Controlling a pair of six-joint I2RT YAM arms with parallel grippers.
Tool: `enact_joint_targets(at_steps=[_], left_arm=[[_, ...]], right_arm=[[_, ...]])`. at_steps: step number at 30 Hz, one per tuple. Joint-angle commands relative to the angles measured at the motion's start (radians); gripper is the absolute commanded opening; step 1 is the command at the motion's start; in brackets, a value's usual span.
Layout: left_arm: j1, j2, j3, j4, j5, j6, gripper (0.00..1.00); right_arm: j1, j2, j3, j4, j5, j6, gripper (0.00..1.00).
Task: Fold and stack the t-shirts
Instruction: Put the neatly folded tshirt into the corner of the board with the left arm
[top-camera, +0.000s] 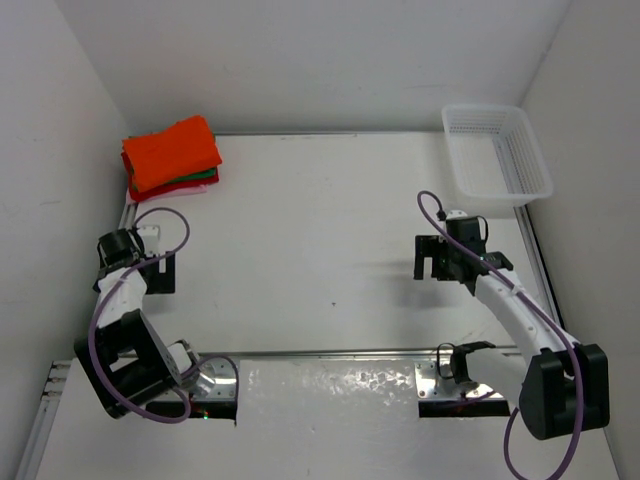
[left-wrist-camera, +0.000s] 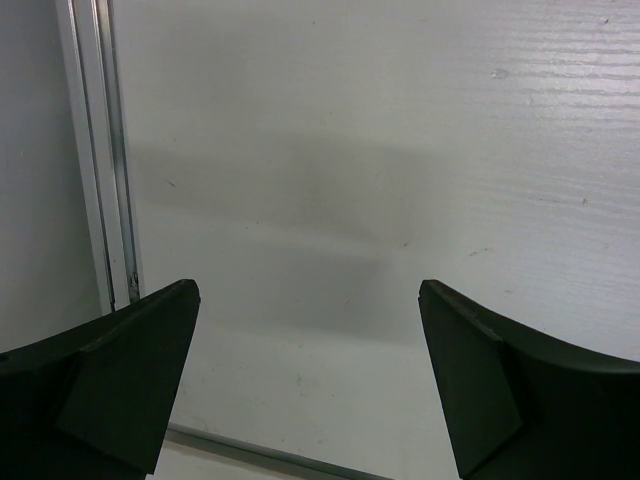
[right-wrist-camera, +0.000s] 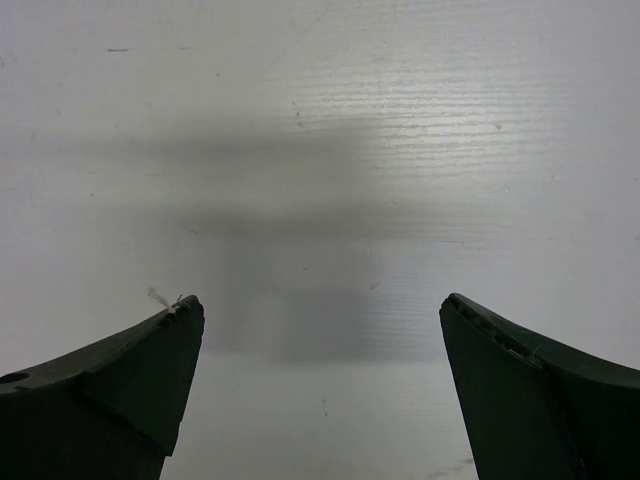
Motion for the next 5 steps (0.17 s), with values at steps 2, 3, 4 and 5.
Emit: enact_joint_targets(at_steps=[2, 3, 4, 5], left_arm=[[0.009, 0.0, 0.011, 0.048, 0.02, 0.007, 0.9], [0.01, 0.001, 0.011, 0.048, 0.02, 0.007, 0.9], [0.01, 0.002, 0.011, 0.049, 0.023, 0.005, 0.9], [0.01, 0.004, 0.012, 0.048, 0.022, 0.005, 0.9]], right_arm=[[-0.001, -0.019, -0.006, 0.041, 0.019, -0.012, 0.98], [-0.001, -0.022, -0.011, 0.053, 0.013, -0.014, 0.98], [-0.001, -0.025, -0.022, 0.064, 0.001, -0.018, 0.98], [-0.001, -0.038, -0.029, 0.078, 0.001, -0.017, 0.99]])
